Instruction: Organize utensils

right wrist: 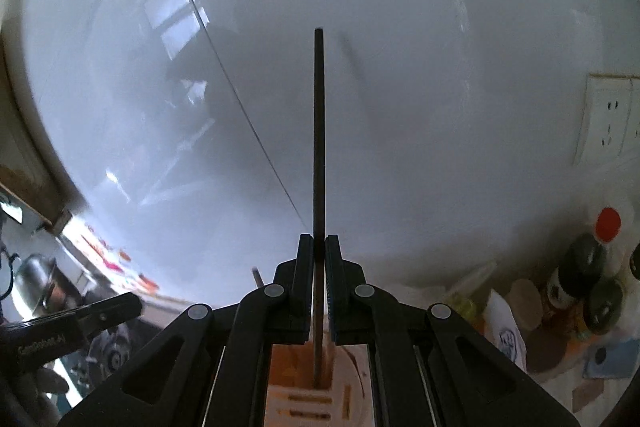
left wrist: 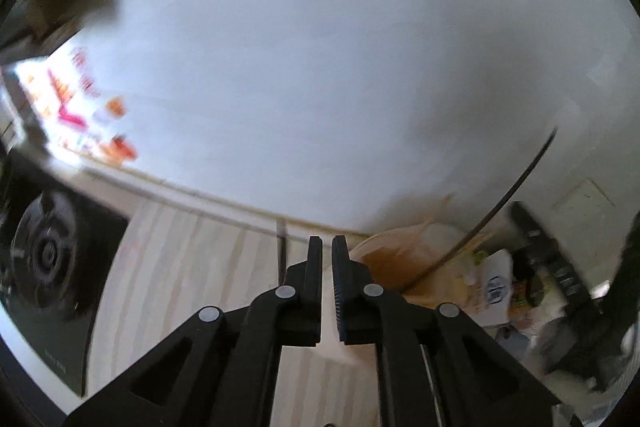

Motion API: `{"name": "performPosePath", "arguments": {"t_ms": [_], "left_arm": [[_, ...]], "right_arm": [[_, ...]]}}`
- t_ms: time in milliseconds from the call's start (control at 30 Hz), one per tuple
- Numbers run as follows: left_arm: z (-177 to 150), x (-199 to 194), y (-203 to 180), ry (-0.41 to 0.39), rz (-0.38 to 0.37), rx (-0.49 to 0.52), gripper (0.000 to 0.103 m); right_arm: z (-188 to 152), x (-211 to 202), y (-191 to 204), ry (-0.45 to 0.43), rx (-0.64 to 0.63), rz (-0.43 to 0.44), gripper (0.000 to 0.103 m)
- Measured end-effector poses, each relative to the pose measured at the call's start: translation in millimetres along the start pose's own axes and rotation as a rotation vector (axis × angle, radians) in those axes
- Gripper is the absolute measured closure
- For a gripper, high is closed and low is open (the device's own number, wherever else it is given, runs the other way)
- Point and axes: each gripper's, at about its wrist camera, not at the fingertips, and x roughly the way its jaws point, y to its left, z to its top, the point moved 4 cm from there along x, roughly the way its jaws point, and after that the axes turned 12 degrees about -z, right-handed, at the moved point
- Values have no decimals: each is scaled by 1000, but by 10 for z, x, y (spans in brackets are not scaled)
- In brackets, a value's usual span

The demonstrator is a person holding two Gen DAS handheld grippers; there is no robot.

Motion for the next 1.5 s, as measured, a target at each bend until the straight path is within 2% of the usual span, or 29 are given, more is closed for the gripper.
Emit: {"name": "performPosePath", "arguments": {"t_ms": [67, 100, 133, 200, 300, 400, 533, 767, 967, 1100, 1133, 1167, 1200, 1233, 1400, 1500], "left_arm": [[-142, -62, 190, 2, 41, -36, 92], [-225, -87, 298, 4, 60, -46, 78], [-315, -120, 370, 4, 78, -56, 55], [-486, -147, 513, 2, 118, -74, 32], [-825, -117, 739, 48, 148, -111, 32], [-1220, -19, 939, 116, 176, -138, 32], [-1649, 142, 1022, 182, 188, -156, 32], [-2294, 535, 910, 336, 207, -78, 32], [-2691, 787, 739, 449, 212, -9, 32], [-2807, 878, 669, 479, 208, 14, 32], [-2811, 900, 652, 482, 207, 15, 32], [-2808, 919, 643, 482, 207, 17, 32], [-2788, 931, 624, 479, 205, 19, 32], [-2761, 943, 615, 476, 204, 23, 32], [-2517, 1032, 573, 448, 203, 34, 32], [-2232, 1167, 662, 424, 182, -29, 32]], "right_arm": [[-36, -57, -3, 13, -15, 3, 93], [-62, -91, -12, 12, -22, -3, 86], [-83, -139, -16, 11, -29, -4, 80], [-124, -205, -36, 12, -36, -19, 73], [-235, -335, -191, 41, -12, -38, 69], [-436, -460, -323, 78, 18, -80, 60], [-904, -585, -535, 162, 44, -138, 57], [-2152, -359, -930, 464, 64, -208, 57], [-3067, -102, -1009, 689, 6, -241, 57], [-3500, -17, -932, 803, -50, -268, 57], [-3573, -12, -918, 821, -68, -280, 60], [-3680, 0, -898, 846, -104, -301, 66], [-3725, 3, -883, 850, -127, -316, 77], [-3732, -12, -860, 826, -166, -345, 94], [-3637, 109, -915, 809, -148, -380, 96], [-3449, 219, -986, 790, -104, -376, 96]]}}
